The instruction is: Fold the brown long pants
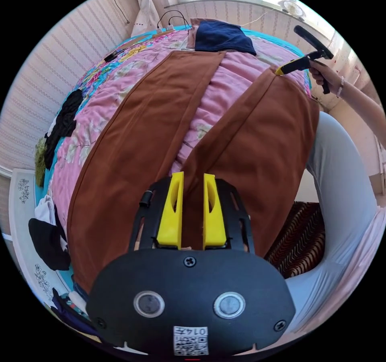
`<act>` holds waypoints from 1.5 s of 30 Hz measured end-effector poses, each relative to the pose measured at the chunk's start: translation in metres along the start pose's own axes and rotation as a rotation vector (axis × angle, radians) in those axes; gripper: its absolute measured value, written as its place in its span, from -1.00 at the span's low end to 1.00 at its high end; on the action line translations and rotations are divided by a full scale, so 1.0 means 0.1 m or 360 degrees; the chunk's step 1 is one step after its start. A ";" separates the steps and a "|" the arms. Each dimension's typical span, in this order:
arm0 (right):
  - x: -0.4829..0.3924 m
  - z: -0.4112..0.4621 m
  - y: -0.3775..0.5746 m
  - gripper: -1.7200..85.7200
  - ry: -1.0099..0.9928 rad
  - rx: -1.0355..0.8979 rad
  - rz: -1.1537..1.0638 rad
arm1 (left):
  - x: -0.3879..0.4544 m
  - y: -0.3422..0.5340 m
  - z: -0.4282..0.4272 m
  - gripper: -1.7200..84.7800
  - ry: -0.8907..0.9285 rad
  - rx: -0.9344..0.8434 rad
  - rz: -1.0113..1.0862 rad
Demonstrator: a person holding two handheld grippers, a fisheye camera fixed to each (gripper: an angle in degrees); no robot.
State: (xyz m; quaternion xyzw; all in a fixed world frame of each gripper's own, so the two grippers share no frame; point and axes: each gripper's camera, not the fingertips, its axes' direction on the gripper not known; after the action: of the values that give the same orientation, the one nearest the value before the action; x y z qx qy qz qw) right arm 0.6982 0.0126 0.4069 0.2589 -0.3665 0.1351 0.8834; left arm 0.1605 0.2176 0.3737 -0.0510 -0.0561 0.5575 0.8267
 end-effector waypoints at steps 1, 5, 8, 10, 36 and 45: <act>-0.01 -0.05 0.03 -0.87 -0.0005 0.0035 -0.0006 | -0.01 0.02 0.04 -0.88 0.0010 0.0015 0.0005; -0.06 -0.25 0.08 -0.91 -0.0001 0.0093 -0.0110 | -0.13 0.03 0.05 -0.96 0.0044 -0.0024 -0.0025; -0.13 -0.44 0.06 -0.93 -0.0029 0.0166 -0.0199 | -0.30 0.07 -0.12 -0.98 0.0113 0.0011 -0.0030; -0.16 -0.49 -0.04 -0.93 -0.0009 0.0207 -0.0230 | -0.52 0.11 -0.24 -0.98 0.0154 0.0044 -0.0067; 0.71 0.65 0.99 -0.71 -0.0187 0.0248 0.0240 | -0.73 2.19 -0.35 -0.87 0.0483 0.0410 -0.0298; 0.68 1.44 1.33 -0.91 -0.0497 0.0207 0.0367 | -0.16 2.98 0.17 -0.97 0.0446 0.0170 -0.0496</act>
State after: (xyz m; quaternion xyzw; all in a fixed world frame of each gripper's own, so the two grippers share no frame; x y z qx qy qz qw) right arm 0.6051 0.0459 0.5897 0.2896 -0.5168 0.2168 0.7759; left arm -0.1208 0.3146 0.3462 -0.0749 0.0816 0.4127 0.9041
